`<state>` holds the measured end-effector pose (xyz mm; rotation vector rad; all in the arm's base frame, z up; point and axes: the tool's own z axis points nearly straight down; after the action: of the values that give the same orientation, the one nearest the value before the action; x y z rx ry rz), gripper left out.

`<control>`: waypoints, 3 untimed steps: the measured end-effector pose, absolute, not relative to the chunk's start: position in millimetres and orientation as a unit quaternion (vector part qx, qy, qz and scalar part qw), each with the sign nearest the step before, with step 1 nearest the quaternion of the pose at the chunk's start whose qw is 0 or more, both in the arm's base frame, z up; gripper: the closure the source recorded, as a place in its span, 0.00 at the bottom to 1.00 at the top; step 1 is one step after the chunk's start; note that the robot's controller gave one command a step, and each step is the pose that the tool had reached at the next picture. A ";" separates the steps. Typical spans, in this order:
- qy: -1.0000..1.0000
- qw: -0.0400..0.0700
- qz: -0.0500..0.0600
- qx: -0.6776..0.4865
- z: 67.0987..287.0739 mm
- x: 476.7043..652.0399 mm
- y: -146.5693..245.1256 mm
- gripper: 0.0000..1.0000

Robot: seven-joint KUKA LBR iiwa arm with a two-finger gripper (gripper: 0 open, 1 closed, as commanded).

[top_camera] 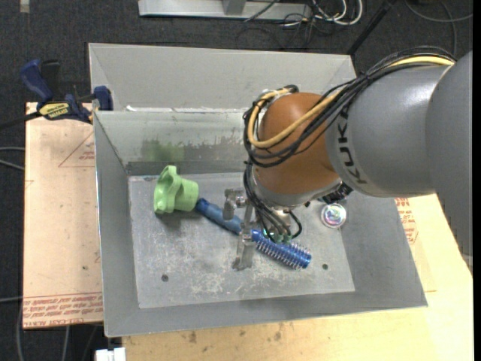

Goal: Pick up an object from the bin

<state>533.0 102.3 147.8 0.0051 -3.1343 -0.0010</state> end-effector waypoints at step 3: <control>-1.000 -0.001 -0.001 0.006 70.3 575.5 55.0 1.00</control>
Offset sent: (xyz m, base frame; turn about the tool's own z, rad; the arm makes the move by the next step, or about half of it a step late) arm 0.0465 -0.0443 -0.0014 0.0958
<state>575.5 55.0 70.3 0.0186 -3.1428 -0.0031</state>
